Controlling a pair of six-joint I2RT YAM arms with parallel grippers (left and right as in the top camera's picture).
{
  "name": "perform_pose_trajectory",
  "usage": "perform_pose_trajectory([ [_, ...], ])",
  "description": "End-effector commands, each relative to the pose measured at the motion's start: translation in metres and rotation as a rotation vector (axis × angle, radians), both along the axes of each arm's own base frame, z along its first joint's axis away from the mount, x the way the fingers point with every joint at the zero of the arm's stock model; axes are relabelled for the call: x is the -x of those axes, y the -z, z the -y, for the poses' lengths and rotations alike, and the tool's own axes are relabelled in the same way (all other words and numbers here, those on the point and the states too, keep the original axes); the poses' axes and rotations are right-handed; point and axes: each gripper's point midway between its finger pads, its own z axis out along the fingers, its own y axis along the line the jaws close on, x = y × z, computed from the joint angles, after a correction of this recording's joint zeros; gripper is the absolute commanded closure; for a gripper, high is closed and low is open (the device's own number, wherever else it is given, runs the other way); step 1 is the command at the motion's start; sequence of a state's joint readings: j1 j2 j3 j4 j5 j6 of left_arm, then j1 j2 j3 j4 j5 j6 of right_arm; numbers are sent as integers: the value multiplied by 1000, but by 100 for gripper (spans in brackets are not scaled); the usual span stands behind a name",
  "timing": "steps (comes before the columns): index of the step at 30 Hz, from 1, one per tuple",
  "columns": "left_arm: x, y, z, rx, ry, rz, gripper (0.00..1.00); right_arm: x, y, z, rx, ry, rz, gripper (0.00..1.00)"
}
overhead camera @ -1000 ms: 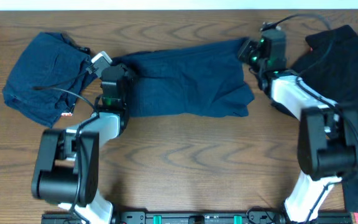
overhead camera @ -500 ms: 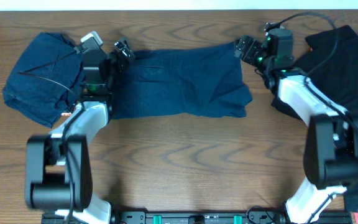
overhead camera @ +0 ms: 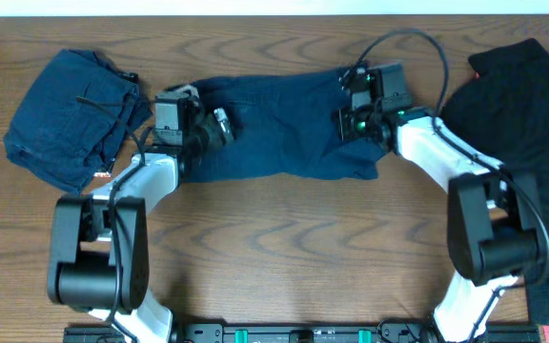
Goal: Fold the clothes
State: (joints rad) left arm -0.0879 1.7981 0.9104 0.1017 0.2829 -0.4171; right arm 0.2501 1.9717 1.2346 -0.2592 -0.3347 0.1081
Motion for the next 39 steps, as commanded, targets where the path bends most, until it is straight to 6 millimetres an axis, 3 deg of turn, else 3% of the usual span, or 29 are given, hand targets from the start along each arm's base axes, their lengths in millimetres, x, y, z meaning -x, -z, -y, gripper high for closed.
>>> perform_pose_trajectory([
  [1,18,26,-1,-16,23,-99,6,14,31,4,51,-63,-67,83],
  [4,38,39,-2,-23,23,-197,6,31,52,21,134,-41,-160,79],
  [8,79,55,-2,-16,35,-382,2,65,68,50,263,-5,-317,76],
  [12,125,64,-3,-16,47,-576,2,106,73,77,362,58,-506,89],
  [16,162,57,-6,-39,88,-704,2,133,72,102,465,136,-623,91],
  [19,175,40,-8,-52,123,-718,2,144,70,117,540,203,-669,94],
  [24,158,-5,-10,-62,121,-540,2,135,59,115,519,226,-624,94],
  [29,152,-38,-30,-102,14,-428,2,112,8,102,418,239,-458,89],
  [33,163,-37,-46,-102,-106,-483,2,99,-39,81,284,178,-305,68],
  [36,172,-25,-46,-91,-123,-535,2,98,-61,74,241,160,-248,67],
  [39,186,-7,-38,-52,-104,-611,2,101,-65,69,241,142,-238,66],
])
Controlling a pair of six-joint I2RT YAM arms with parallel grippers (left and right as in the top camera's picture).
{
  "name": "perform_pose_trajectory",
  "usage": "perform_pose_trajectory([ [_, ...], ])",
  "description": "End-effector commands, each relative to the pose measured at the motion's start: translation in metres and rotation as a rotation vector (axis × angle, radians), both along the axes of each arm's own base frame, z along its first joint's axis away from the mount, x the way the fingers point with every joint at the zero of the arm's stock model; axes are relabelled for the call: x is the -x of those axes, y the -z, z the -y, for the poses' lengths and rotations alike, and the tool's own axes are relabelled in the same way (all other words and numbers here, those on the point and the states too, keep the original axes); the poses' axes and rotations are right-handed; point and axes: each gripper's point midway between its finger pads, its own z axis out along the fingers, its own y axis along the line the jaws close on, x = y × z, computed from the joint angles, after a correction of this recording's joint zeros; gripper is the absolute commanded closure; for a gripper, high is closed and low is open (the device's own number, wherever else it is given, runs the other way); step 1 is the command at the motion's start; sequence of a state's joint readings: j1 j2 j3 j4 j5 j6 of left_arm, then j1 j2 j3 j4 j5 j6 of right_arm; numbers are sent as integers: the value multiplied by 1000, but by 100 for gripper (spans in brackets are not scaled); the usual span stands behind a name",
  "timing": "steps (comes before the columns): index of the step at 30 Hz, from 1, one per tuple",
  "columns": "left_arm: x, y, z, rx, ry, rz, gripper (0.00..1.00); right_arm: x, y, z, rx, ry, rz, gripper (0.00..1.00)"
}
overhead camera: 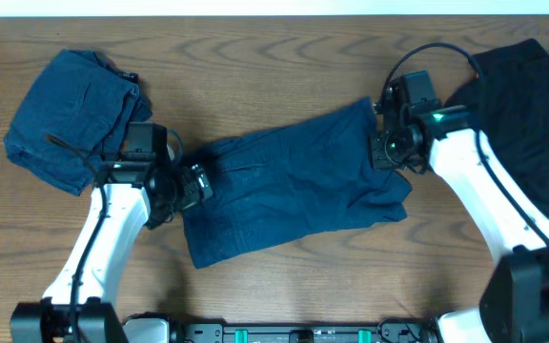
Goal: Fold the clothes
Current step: 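Fold the right end of the shorts leftward over the left half with right gripper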
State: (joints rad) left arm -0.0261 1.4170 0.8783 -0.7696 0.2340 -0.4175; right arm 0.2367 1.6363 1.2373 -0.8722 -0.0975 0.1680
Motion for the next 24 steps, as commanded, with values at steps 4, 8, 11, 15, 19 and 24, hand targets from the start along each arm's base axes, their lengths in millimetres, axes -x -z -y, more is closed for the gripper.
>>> perform_pose_trajectory([
  [4,31,45,1,15,-23,-157,2,6,4,-9,-9,-50,-26,65],
  [8,29,65,2,17,13,-144,2,8,4,-14,-9,-66,-28,65],
  [11,21,71,15,78,80,-101,0,11,4,-21,-23,-91,-33,66],
  [15,11,69,29,144,153,-45,64,17,4,-32,-50,-124,-49,72],
  [19,3,58,29,152,157,-18,94,22,2,-45,-114,-178,-61,99],
  [24,-4,12,29,151,157,-20,94,25,7,-61,-198,-234,-91,99],
])
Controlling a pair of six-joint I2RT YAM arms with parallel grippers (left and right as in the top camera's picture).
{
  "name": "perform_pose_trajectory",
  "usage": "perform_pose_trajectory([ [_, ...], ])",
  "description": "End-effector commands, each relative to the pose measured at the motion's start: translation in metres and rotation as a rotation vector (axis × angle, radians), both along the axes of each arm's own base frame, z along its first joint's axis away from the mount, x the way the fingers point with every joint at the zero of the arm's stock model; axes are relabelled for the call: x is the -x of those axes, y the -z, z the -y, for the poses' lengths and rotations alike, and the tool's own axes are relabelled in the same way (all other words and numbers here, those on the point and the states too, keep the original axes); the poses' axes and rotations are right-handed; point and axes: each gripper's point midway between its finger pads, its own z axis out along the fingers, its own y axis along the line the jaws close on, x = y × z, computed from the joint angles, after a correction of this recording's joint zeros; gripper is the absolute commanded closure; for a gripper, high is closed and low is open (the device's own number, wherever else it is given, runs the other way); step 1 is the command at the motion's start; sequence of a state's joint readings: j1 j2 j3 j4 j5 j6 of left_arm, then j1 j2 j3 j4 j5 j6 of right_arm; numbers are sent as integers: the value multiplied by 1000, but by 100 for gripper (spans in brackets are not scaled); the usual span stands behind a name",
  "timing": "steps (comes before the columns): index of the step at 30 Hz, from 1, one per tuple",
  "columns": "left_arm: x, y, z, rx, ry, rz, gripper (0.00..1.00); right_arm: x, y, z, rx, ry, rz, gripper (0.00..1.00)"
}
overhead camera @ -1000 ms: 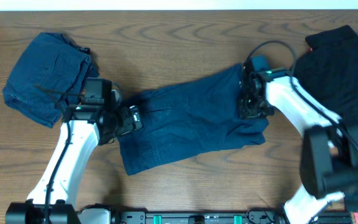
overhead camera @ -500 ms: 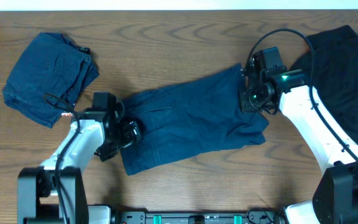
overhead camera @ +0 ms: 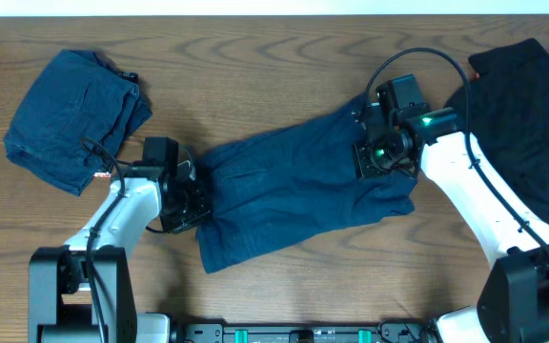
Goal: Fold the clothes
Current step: 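Fold the right end of the shorts leftward over the left half with right gripper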
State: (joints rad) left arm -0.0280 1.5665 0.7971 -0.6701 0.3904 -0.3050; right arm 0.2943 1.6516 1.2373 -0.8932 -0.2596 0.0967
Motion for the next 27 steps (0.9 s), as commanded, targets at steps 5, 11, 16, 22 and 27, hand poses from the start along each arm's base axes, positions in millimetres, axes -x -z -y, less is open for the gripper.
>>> perform_pose_trajectory([
  [5,-29,-99,3,20,22,124,94,20,23,-54,-174,-179,-120,99],
  [11,-34,-144,12,68,26,193,94,56,66,-125,-258,-350,-237,99],
  [16,-38,-163,21,128,34,240,94,83,103,-187,-307,-388,-291,99],
  [22,-45,-175,22,134,19,271,94,108,100,-260,-456,-540,-196,96],
  [27,-45,-174,20,121,22,272,94,75,77,-257,-385,-491,-61,92],
])
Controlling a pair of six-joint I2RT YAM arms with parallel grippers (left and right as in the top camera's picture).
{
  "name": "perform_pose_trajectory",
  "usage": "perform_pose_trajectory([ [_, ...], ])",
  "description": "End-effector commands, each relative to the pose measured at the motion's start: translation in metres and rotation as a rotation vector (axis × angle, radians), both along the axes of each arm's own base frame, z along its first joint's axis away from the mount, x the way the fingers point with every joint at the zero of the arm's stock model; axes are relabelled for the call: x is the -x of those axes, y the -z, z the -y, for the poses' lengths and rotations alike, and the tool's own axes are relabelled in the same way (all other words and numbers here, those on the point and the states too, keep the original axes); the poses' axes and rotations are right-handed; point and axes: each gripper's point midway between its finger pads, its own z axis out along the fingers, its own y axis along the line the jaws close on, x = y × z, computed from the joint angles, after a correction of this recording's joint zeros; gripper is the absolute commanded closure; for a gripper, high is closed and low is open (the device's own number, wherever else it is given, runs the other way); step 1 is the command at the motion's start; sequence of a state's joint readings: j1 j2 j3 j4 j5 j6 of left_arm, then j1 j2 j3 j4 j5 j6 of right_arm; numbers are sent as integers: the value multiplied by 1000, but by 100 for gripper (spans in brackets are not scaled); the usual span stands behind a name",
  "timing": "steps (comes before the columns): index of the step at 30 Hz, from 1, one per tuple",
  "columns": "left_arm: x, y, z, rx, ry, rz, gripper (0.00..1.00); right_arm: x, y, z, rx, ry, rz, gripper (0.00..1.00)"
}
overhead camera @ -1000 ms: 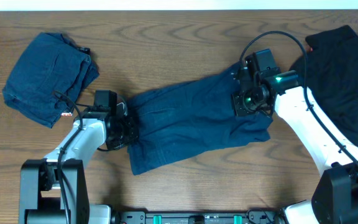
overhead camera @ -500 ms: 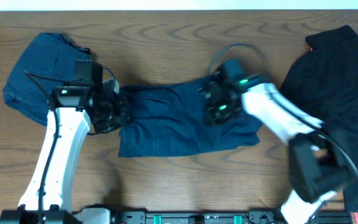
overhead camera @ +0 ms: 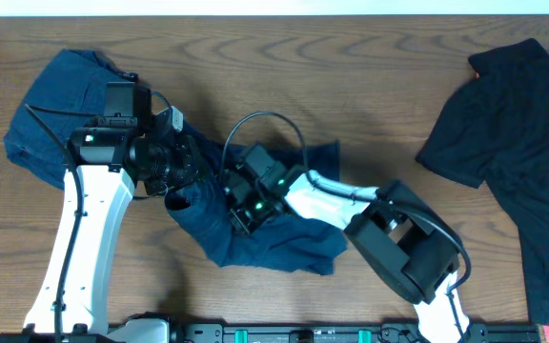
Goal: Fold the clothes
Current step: 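Fold the right end of the shorts leftward over the left half with right gripper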
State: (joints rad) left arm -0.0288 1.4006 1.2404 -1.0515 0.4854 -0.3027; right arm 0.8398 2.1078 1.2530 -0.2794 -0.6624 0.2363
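A dark blue garment (overhead camera: 289, 246) lies bunched at the table's middle, doubled over itself, with one edge reaching up to the right. My left gripper (overhead camera: 181, 174) is at its upper left corner, shut on the cloth, which hangs from it. My right gripper (overhead camera: 239, 208) has reached far left across the garment and sits close beside the left one, shut on a fold of the same cloth. The fingertips of both are partly hidden by fabric.
A folded blue denim piece (overhead camera: 55, 110) lies at the back left, just behind my left wrist. A black shirt (overhead camera: 518, 133) is spread at the right edge. Bare wooden table (overhead camera: 284, 67) shows at the back and front.
My right gripper has gone from the garment's right end to its left end, bringing the cloth over itself. My left gripper has shifted up and right; the garment is now bunched.
Both grippers held the dark blue garment by its ends, stretched across the back of the table. It then lay nearer the front and slanted, still spread between them. Now its right end has come over to the left end.
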Motion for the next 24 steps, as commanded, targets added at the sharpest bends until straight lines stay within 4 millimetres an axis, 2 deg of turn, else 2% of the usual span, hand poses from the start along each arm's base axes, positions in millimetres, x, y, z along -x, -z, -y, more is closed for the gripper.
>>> perform_pose_trajectory([
  [1,-4,-15,4,20,7,47,94,-38,-26,13,42,104,93,91],
  [2,-4,-15,4,18,12,50,94,-46,-34,22,66,127,116,91],
  [5,-4,-15,3,16,20,54,94,-77,-54,67,181,240,190,90],
  [7,-5,-15,3,16,20,55,94,-94,-65,108,277,320,226,91],
  [9,-5,-16,4,16,20,58,94,-99,-67,142,352,335,231,94],
  [13,-8,-17,4,17,20,72,94,-94,-51,195,492,343,152,96],
  [19,-9,-17,11,18,44,82,94,-84,-10,233,612,346,102,96],
  [24,-11,-21,33,28,102,119,94,-79,18,242,656,344,102,97],
])
